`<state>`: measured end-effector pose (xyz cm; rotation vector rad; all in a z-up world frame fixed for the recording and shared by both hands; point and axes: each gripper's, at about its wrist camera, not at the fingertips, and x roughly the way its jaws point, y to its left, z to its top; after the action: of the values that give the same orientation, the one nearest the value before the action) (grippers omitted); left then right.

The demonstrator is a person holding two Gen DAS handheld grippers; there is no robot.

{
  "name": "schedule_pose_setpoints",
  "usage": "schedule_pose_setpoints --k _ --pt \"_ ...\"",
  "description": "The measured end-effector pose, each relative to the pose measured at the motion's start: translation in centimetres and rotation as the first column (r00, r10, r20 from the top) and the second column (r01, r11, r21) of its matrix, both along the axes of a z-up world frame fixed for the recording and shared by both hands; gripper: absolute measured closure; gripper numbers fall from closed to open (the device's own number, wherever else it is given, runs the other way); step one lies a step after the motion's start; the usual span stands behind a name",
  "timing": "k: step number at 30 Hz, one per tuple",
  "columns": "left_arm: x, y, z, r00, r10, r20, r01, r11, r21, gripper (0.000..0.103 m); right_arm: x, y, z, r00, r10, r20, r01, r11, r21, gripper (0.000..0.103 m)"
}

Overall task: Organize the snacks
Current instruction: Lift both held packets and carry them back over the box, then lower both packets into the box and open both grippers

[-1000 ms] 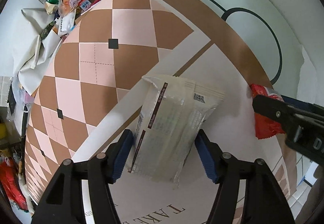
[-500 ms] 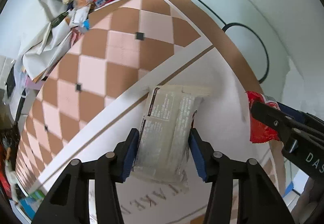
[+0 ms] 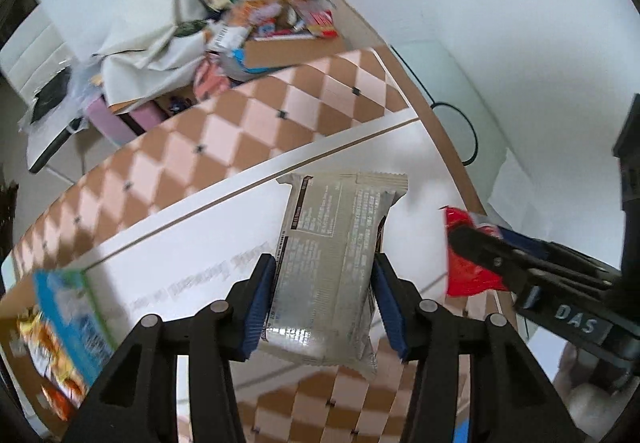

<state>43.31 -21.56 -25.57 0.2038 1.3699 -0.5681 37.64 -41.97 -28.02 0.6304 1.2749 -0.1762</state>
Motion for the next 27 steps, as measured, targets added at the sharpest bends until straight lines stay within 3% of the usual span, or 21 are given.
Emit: schedule_pose_setpoints --k 7,15,21,27 --pt "-3.1 12.1 5.4 0.993 0.11 0.046 -0.108 0.993 -0.045 0.057 -1.8 12.4 5.3 0.986 0.151 0.07 -0.153 0.988 0.023 0.055" --pt "-5.2 26.9 7.9 0.956 0.285 0.072 -0.281 0.958 -0.057 0.061 -2.5 27.8 8.2 0.943 0.307 0.126 -0.318 0.946 0.071 0.055" --pt "-5.0 36.2 6.1 0.92 0.385 0.066 -0.384 0.923 -0.026 0.064 -1.5 39.1 7.7 0.905 0.404 0.131 -0.418 0.903 0.1 0.055" --pt "-4.5 43.0 2.2 0.891 0.452 0.033 -0.453 0.891 0.037 0.064 0.6 47.2 4.1 0.88 0.469 0.078 -0.475 0.87 0.134 0.055"
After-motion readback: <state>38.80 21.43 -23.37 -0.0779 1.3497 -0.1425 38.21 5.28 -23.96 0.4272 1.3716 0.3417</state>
